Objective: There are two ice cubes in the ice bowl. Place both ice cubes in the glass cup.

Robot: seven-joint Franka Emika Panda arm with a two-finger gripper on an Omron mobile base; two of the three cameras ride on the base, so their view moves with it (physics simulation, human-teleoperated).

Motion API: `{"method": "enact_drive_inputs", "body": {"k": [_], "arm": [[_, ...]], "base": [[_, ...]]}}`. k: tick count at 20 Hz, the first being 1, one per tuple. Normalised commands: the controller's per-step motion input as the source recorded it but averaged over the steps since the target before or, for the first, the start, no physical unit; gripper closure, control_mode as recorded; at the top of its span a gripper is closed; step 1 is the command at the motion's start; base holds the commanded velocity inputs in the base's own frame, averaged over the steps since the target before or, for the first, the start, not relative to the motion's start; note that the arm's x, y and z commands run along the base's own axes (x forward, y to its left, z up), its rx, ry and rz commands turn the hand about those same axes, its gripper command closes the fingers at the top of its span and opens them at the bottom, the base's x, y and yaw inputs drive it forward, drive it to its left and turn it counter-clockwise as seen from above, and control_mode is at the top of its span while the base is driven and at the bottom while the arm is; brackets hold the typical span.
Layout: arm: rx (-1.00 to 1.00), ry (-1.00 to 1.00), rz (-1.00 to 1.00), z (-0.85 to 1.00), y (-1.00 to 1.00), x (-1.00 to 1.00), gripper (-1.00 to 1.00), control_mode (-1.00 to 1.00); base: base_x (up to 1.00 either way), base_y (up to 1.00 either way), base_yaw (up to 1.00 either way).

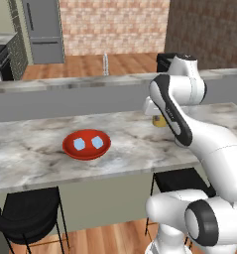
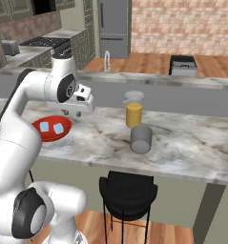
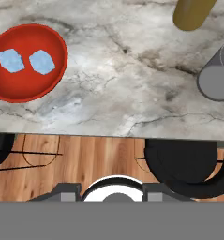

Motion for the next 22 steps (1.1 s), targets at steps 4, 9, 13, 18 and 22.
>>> {"method": "enact_drive_inputs", "body": {"k": [4, 9, 13, 18, 22], "arm": [[0.0, 0.0, 0.0, 0.0, 0.02, -0.24, -1.0, -1.0], [0.0, 0.01, 0.0, 0.0, 0.07, -0.4, -1.0, -1.0], [0.0, -0.01, 0.02, 0.0, 0.08, -0.11, -1.0, -1.0], [0.0, -0.01, 0.02, 0.0, 0.11, -0.02, -1.0, -1.0], [0.0, 0.0, 0.0, 0.0, 0.38, 0.0, -1.0, -1.0]], "base": [[0.0, 0.0, 0.0], [0.0, 0.0, 0.0], [0.0, 0.0, 0.0], [0.0, 0.0, 0.0], [0.0, 0.0, 0.0]]}}
